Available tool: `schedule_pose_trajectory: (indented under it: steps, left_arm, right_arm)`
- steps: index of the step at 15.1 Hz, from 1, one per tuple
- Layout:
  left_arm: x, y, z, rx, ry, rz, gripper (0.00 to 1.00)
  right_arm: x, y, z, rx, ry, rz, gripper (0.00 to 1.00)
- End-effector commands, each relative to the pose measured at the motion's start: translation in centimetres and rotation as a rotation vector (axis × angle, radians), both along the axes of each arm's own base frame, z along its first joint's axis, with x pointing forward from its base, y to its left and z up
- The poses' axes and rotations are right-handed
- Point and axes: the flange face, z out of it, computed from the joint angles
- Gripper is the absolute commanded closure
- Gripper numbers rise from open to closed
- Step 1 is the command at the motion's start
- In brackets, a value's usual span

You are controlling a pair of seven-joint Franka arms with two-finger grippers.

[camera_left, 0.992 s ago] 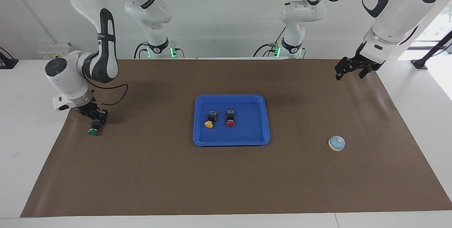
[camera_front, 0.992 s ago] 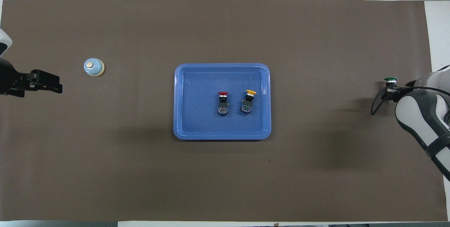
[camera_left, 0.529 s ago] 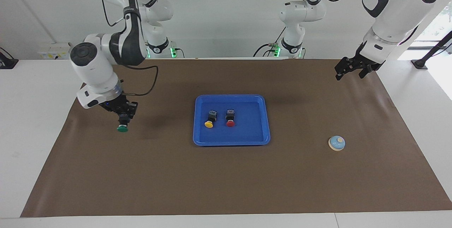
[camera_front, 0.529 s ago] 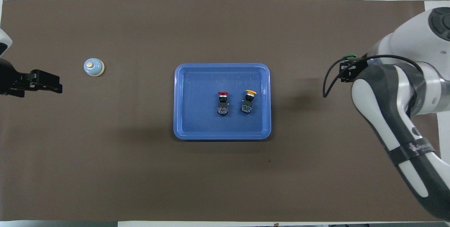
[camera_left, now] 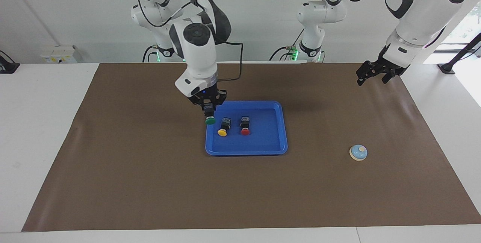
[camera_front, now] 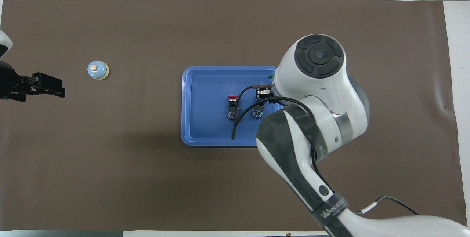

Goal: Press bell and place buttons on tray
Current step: 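Carry the green button into the tray beside the red one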

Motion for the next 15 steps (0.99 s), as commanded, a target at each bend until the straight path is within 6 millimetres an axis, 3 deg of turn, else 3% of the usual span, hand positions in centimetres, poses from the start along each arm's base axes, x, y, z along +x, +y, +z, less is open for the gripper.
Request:
schedule_pose_trajectory:
  steps: [1, 2, 6, 11, 14, 15]
  left_arm:
    - [-0.5, 0.2, 0.6, 0.014, -0.005, 0.01, 0.0]
    - [-0.5, 0.2, 0.6, 0.014, -0.005, 0.01, 0.0]
    - [-0.5, 0.2, 0.6, 0.014, -0.005, 0.01, 0.0]
    - [-0.5, 0.2, 0.6, 0.014, -0.005, 0.01, 0.0]
    - [-0.5, 0.2, 0.6, 0.014, -0.005, 0.01, 0.0]
    - [-0.5, 0.2, 0.6, 0.014, -0.005, 0.008, 0.0]
  right_arm:
    - [0.5, 6.8, -2.5, 0.0, 0.019, -0.04, 1.0]
    - [0.5, 9.2, -3.8, 0.0, 0.015, -0.051, 1.0]
    - [-0.5, 14.3, -8.8, 0.047, -0.043, -0.086, 1.0]
    - [-2.2, 15.8, -13.7, 0.04, -0.037, -0.065, 1.0]
    - [-2.7, 16.0, -14.6, 0.046, -0.042, -0.067, 1.0]
    - [-3.8, 16.6, -15.1, 0.04, -0.036, -0.058, 1.0]
